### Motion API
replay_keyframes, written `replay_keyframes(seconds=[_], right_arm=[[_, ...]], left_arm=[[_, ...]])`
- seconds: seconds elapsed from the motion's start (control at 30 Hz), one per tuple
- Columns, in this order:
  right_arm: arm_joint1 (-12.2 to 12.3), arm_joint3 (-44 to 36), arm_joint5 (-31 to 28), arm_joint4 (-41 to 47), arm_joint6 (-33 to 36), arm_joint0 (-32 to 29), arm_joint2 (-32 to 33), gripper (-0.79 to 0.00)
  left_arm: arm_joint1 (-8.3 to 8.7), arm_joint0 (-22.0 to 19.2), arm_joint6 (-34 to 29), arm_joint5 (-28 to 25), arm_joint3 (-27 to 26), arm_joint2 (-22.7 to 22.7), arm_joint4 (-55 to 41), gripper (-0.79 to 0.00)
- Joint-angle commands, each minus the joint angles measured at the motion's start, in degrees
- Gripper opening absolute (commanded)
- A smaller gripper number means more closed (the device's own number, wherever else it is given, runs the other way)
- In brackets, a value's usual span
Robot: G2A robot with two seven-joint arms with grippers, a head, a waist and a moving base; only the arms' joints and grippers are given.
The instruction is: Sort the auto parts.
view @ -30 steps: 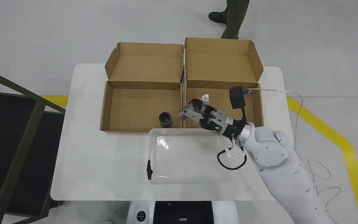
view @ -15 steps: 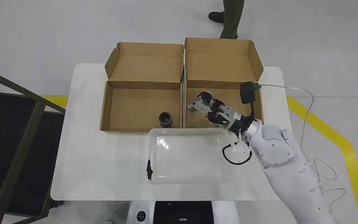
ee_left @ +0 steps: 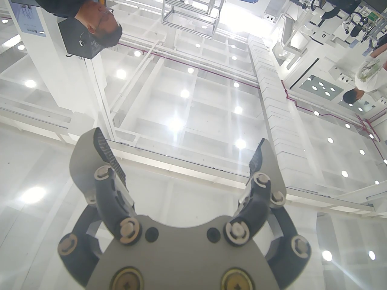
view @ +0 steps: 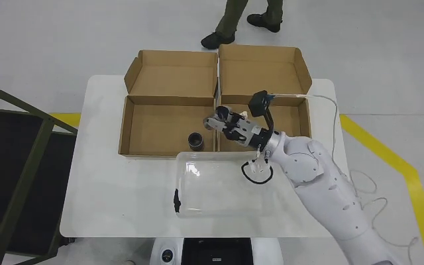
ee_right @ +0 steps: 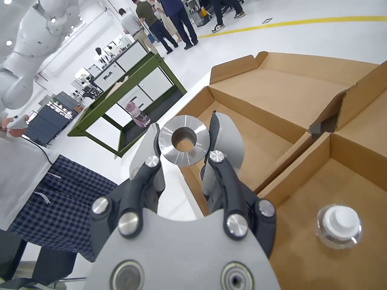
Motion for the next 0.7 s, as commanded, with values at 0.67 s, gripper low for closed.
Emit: replay_keyframes(seconds=[0.67], right_arm=[[-5.9,15.4,7.5,-19.0,-0.6,15.9,-15.1,-0.785]], left_arm=[[0.0,0.0,0.0,0.0,0.0,0.0,0.0,0.0]])
